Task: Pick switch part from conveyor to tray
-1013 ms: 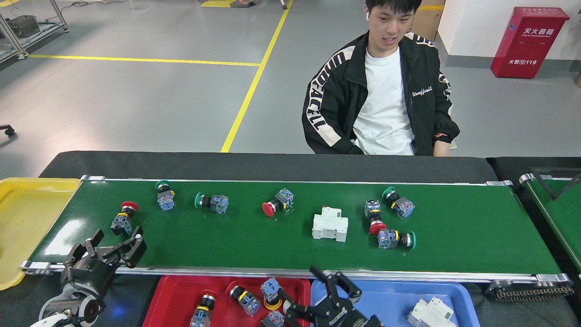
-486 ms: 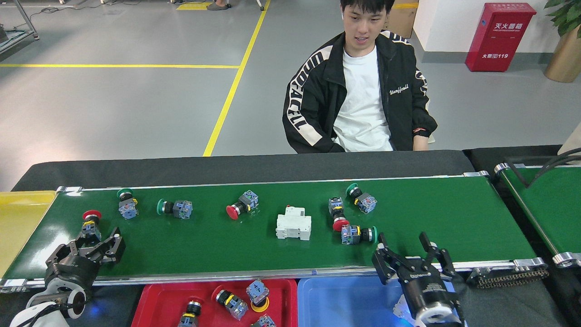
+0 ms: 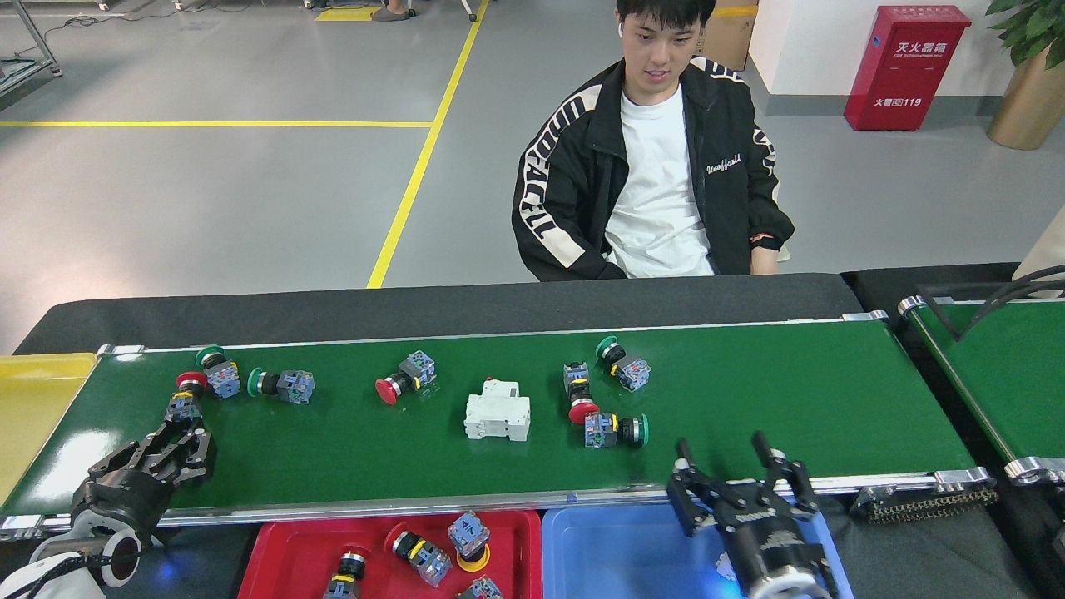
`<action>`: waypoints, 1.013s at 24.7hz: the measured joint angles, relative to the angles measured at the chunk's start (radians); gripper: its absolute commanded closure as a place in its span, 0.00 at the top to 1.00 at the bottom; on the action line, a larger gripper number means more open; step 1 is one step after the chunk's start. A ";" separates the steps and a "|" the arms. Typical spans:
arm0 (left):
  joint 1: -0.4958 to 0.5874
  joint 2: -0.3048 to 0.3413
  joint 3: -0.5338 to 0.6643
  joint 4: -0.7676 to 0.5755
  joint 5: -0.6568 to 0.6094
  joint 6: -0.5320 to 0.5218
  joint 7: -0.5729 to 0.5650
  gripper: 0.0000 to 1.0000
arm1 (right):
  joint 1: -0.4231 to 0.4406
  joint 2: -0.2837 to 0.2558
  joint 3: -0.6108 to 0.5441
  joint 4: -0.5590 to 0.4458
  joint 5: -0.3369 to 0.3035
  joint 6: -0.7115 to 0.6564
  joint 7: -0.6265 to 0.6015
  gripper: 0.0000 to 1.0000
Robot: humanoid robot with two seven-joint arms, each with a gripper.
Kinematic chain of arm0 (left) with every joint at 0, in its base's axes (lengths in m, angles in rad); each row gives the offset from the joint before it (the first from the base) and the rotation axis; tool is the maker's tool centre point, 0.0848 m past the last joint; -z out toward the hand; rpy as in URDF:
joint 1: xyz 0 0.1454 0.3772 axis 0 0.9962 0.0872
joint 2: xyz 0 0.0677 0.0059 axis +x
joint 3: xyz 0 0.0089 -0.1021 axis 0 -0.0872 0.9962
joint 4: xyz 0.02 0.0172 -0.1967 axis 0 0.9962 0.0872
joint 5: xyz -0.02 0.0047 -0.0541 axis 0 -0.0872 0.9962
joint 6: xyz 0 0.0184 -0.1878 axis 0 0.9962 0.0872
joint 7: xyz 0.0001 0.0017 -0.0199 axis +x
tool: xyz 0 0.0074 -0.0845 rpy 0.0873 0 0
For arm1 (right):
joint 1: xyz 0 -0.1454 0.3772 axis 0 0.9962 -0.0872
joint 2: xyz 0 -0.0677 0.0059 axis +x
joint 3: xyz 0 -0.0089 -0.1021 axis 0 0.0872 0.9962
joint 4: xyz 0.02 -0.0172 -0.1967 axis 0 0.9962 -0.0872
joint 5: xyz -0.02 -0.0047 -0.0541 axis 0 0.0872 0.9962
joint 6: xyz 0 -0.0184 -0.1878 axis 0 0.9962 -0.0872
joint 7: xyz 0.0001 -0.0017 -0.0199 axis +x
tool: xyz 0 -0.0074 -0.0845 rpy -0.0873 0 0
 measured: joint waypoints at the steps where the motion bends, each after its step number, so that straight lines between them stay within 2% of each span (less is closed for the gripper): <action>1: 0.011 0.004 0.000 -0.017 0.022 -0.024 -0.001 0.03 | -0.026 0.013 0.029 0.035 0.002 -0.003 0.004 0.99; 5: 0.114 0.025 0.026 -0.155 0.098 -0.145 -0.006 0.03 | -0.118 0.066 0.074 0.160 0.005 0.005 0.010 0.99; 9: 0.298 0.023 0.033 -0.390 0.143 -0.305 -0.010 0.04 | -0.212 0.108 0.115 0.309 0.005 0.007 0.013 0.98; 12: 0.442 0.016 0.028 -0.590 0.144 -0.360 -0.012 0.05 | -0.254 0.127 0.138 0.379 0.002 0.010 0.014 0.95; 13: 0.474 0.013 0.024 -0.636 0.144 -0.366 -0.012 0.05 | -0.259 0.127 0.144 0.386 0.001 0.015 0.014 0.84; 15: 0.528 0.009 0.005 -0.709 0.140 -0.375 -0.012 0.06 | -0.261 0.127 0.155 0.394 0.000 0.007 -0.002 0.46; 16: 0.544 0.009 -0.015 -0.731 0.134 -0.377 -0.013 0.06 | -0.261 0.127 0.162 0.395 0.000 -0.009 -0.017 0.22; 17: 0.554 0.009 -0.044 -0.746 0.123 -0.379 -0.014 0.06 | -0.261 0.125 0.168 0.397 -0.001 -0.040 -0.029 0.10; 20: 0.565 0.009 -0.124 -0.759 0.051 -0.380 -0.017 0.07 | -0.261 0.109 0.170 0.394 -0.002 -0.114 -0.041 0.04; 21: 0.570 0.009 -0.140 -0.765 0.036 -0.381 -0.017 0.11 | -0.261 0.108 0.170 0.393 -0.002 -0.126 -0.044 0.04; 22: 0.574 0.009 -0.149 -0.770 0.031 -0.381 -0.017 0.24 | -0.261 0.108 0.170 0.391 -0.002 -0.135 -0.045 0.04; 23: 0.576 0.009 -0.155 -0.774 0.028 -0.381 -0.017 0.45 | -0.261 0.108 0.170 0.386 -0.002 -0.142 -0.046 0.05; 24: 0.578 0.008 -0.161 -0.776 0.026 -0.381 -0.017 0.76 | -0.261 0.107 0.170 0.376 -0.004 -0.153 -0.046 0.05; 25: 0.580 0.001 -0.162 -0.777 0.026 -0.381 -0.017 0.95 | -0.261 0.102 0.170 0.361 -0.008 -0.167 -0.046 0.05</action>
